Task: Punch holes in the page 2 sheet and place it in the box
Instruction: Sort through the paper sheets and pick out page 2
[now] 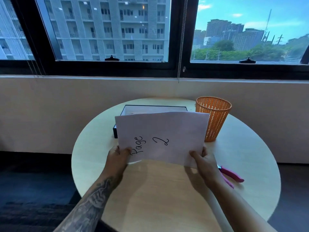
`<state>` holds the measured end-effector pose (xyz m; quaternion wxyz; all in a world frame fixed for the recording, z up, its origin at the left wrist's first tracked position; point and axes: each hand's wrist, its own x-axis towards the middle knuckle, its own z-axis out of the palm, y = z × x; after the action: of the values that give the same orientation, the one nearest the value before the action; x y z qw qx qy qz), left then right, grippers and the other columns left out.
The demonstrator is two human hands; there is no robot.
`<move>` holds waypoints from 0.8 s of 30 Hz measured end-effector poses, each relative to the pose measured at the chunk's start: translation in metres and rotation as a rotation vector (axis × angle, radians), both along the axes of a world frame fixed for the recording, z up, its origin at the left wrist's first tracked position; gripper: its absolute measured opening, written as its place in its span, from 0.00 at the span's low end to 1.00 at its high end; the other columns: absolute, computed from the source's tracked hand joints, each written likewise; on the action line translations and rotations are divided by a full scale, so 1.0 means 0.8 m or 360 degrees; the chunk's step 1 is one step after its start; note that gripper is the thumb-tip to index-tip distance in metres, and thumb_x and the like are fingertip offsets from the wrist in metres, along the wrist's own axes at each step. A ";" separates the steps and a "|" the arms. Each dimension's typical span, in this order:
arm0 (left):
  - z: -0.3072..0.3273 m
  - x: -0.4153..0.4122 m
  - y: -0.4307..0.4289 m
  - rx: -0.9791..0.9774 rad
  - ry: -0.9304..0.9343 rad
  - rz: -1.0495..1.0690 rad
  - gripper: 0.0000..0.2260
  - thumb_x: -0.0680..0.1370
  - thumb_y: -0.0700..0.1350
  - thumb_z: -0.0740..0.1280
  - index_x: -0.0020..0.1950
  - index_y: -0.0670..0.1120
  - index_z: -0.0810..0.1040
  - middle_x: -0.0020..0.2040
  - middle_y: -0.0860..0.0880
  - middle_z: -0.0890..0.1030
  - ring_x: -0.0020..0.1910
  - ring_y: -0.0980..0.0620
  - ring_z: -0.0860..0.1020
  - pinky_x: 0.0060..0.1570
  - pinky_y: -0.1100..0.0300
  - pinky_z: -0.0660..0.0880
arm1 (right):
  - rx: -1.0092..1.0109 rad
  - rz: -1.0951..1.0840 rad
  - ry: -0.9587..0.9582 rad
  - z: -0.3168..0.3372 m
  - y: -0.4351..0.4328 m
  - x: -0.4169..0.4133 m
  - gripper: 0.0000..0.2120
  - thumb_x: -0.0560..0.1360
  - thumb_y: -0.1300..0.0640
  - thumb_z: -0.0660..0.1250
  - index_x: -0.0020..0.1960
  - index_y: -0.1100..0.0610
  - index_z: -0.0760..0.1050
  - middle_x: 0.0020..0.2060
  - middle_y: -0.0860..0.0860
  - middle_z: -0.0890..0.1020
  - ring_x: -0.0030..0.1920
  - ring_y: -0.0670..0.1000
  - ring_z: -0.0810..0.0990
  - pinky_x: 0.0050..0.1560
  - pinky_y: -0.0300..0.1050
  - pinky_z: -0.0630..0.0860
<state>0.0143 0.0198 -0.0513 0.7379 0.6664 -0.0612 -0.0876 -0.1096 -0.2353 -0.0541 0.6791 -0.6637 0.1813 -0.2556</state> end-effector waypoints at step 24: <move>-0.006 -0.041 -0.055 -0.0592 0.0424 -0.0038 0.32 0.70 0.57 0.72 0.70 0.44 0.71 0.63 0.42 0.81 0.59 0.40 0.81 0.51 0.46 0.79 | 0.0400 0.0277 -0.0088 0.016 0.021 0.018 0.04 0.72 0.56 0.75 0.47 0.53 0.87 0.48 0.56 0.86 0.50 0.60 0.81 0.51 0.59 0.73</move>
<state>-0.0184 -0.0242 -0.0558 0.8485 0.5007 0.0140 -0.1707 -0.0954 -0.2182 -0.0411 0.7812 -0.5794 0.1349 -0.1893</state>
